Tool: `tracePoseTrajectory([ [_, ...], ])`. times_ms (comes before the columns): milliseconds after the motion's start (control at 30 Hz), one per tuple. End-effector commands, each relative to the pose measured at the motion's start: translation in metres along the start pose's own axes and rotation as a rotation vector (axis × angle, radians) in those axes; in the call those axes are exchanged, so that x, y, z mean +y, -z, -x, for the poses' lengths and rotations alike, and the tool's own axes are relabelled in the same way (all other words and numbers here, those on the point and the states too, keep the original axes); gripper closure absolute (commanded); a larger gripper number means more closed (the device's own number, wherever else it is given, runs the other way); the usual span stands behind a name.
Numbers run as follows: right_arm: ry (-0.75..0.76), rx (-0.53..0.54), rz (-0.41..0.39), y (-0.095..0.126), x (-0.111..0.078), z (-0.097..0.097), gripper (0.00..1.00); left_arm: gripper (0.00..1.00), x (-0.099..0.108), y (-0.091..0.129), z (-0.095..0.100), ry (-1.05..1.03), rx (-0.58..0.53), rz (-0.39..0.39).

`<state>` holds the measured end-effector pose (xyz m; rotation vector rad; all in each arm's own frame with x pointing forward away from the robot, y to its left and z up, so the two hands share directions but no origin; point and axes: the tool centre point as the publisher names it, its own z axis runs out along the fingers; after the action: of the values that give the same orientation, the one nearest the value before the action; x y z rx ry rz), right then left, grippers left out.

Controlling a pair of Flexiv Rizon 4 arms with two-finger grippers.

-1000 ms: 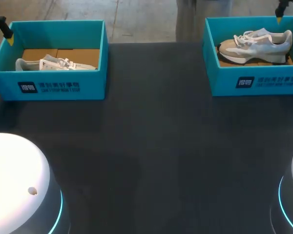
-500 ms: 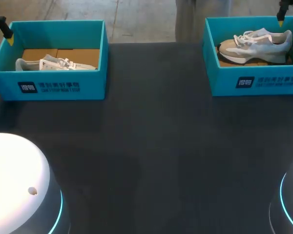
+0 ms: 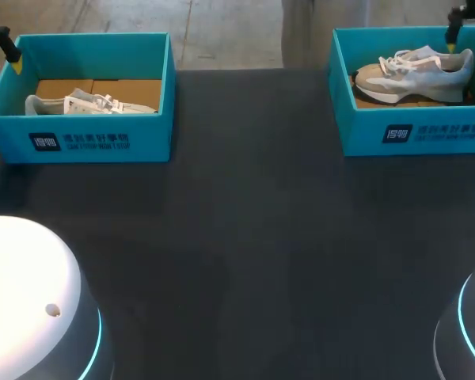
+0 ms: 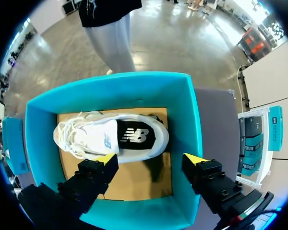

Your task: Take the shoe out of the shoebox, open the shoe tongue, remove and reinsert the insole, then place the shoe into the shoebox

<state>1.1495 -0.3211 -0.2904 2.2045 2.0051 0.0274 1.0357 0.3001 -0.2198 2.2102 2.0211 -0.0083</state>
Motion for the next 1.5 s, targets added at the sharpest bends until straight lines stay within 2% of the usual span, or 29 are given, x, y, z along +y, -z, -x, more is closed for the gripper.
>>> tracePoseTrajectory([
  [33,0.000,0.003,-0.049,-0.016,0.010,0.002,0.38,0.00,0.000,0.000,0.000,-0.001,0.002,0.000],
  [133,0.004,0.001,-0.059,-0.021,0.011,0.003,0.44,0.00,0.000,0.000,0.000,-0.001,0.002,0.000],
  [267,0.007,0.000,-0.070,-0.028,0.015,0.006,0.41,0.00,0.000,0.000,0.000,-0.001,0.002,0.000],
  [533,-0.007,-0.004,-0.087,-0.039,0.022,0.013,0.50,0.00,0.000,0.000,0.000,-0.001,0.002,0.000],
  [1167,-0.021,-0.003,-0.146,-0.064,0.014,0.016,0.51,0.00,0.000,0.000,0.000,-0.001,0.002,0.000],
  [1500,-0.023,-0.011,-0.159,-0.076,0.018,0.018,0.51,0.00,0.000,0.000,0.000,-0.001,0.002,0.000],
])
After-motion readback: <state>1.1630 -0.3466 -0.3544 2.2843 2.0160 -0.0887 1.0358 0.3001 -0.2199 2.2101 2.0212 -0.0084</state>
